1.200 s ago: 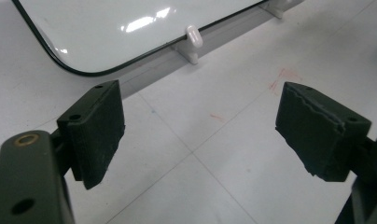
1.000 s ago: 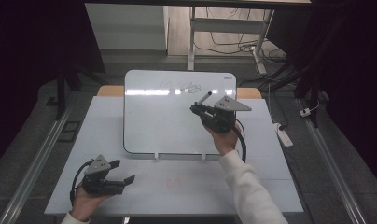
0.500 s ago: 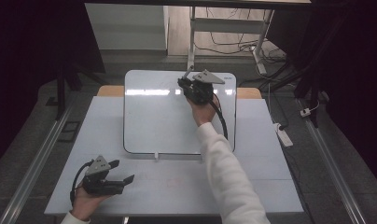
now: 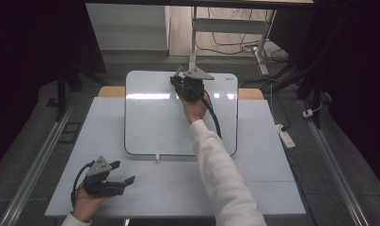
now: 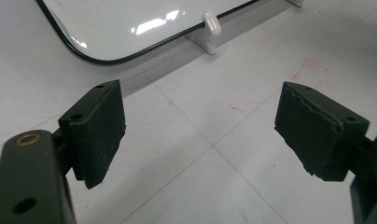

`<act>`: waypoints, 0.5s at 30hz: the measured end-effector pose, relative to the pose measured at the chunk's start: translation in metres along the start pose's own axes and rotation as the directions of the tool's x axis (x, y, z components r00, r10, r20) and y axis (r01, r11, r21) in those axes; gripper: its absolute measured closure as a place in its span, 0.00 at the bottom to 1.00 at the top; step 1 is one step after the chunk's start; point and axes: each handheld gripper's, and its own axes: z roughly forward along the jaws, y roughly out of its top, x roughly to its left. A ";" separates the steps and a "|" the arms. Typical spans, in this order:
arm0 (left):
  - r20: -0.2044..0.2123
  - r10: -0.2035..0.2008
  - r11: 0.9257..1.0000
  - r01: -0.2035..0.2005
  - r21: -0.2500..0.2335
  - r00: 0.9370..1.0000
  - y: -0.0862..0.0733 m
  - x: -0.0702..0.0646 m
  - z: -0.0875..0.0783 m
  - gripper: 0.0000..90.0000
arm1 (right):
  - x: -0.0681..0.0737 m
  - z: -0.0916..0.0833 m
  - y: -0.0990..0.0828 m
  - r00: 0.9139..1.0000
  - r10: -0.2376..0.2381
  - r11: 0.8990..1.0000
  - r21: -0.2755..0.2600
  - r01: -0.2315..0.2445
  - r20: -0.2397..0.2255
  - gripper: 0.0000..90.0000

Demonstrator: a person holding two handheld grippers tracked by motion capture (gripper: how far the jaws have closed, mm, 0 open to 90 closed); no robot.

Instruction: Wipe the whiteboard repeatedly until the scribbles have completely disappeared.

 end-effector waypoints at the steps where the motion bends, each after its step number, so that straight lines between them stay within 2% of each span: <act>1: 0.001 0.001 1.000 -0.001 0.000 1.000 0.000 0.000 0.000 0.19 | 0.013 0.006 -0.005 0.995 -0.042 0.998 0.034 0.045 -0.086 0.86; 2: 0.001 0.002 1.000 -0.002 0.001 1.000 0.000 0.000 0.001 0.19 | 0.013 0.006 -0.005 0.995 -0.042 0.998 0.034 0.045 -0.086 0.86; 3: 0.001 0.002 1.000 -0.002 0.002 1.000 0.000 0.000 0.001 0.19 | 0.022 0.010 -0.006 0.989 -0.115 0.991 0.053 0.120 -0.088 0.86; 5: -0.001 0.002 1.000 -0.002 0.004 1.000 0.000 0.000 0.000 0.19 | 0.019 0.010 -0.004 0.992 -0.107 0.993 0.041 0.110 -0.070 0.86; 7: -0.001 0.002 1.000 -0.002 0.002 1.000 -0.001 0.000 -0.001 0.19 | 0.010 0.009 0.001 0.999 -0.050 0.999 0.012 0.050 -0.020 0.86; 9: 0.000 0.001 1.000 -0.001 -0.001 1.000 0.000 0.000 -0.001 0.19 | 0.012 0.010 0.003 0.999 -0.047 0.999 0.018 0.048 -0.022 0.86; 10: 0.000 0.004 1.000 -0.004 -0.001 1.000 0.000 0.001 -0.001 0.19 | 0.017 0.012 0.001 0.996 -0.064 0.997 0.033 0.066 -0.062 0.86; 11: 0.000 0.005 1.000 -0.005 -0.001 1.000 0.000 0.001 -0.001 0.19 | 0.023 0.015 -0.001 0.990 -0.094 0.993 0.058 0.100 -0.107 0.86; 12: 0.000 0.005 1.000 -0.005 -0.001 1.000 0.000 0.001 -0.001 0.19 | 0.028 0.016 -0.002 0.983 -0.147 0.985 0.077 0.156 -0.111 0.86; 13: 0.000 0.005 1.000 -0.005 0.000 1.000 -0.001 0.001 0.000 0.19 | 0.028 0.017 -0.001 0.981 -0.166 0.981 0.080 0.175 -0.102 0.86; 15: 0.001 0.005 1.000 -0.005 0.001 1.000 -0.001 0.000 -0.001 0.19 | 0.018 0.015 0.003 0.994 -0.090 0.995 0.037 0.093 -0.057 0.86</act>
